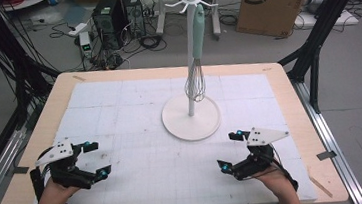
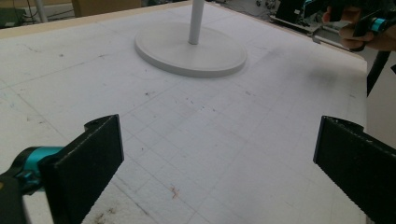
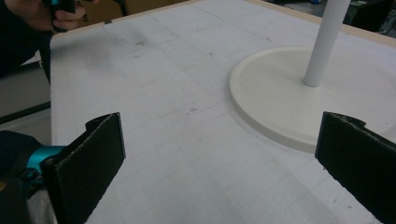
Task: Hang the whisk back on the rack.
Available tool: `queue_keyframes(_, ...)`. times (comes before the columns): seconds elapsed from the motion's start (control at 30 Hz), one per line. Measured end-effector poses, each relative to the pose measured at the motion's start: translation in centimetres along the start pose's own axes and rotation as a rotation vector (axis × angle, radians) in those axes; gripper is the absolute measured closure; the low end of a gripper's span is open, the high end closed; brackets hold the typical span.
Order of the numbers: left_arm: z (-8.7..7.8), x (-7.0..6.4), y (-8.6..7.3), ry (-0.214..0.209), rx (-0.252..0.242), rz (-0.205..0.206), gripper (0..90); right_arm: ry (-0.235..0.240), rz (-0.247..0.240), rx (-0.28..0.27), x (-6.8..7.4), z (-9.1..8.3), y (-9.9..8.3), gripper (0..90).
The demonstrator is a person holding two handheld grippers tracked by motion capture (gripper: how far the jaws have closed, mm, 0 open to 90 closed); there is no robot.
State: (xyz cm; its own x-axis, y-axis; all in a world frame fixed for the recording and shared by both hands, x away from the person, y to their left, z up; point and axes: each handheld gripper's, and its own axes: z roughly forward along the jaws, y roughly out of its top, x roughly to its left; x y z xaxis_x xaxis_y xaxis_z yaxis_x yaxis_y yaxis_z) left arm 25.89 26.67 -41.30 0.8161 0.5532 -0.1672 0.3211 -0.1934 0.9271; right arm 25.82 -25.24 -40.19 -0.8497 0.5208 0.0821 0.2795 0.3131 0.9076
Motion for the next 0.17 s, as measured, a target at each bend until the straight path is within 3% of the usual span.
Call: queue_keyframes(0.17,0.01,-0.04,-0.01,0.001,0.001,0.001,2.2,-0.006,-0.001,-0.006,0.07,-0.09,-0.15,0.7)
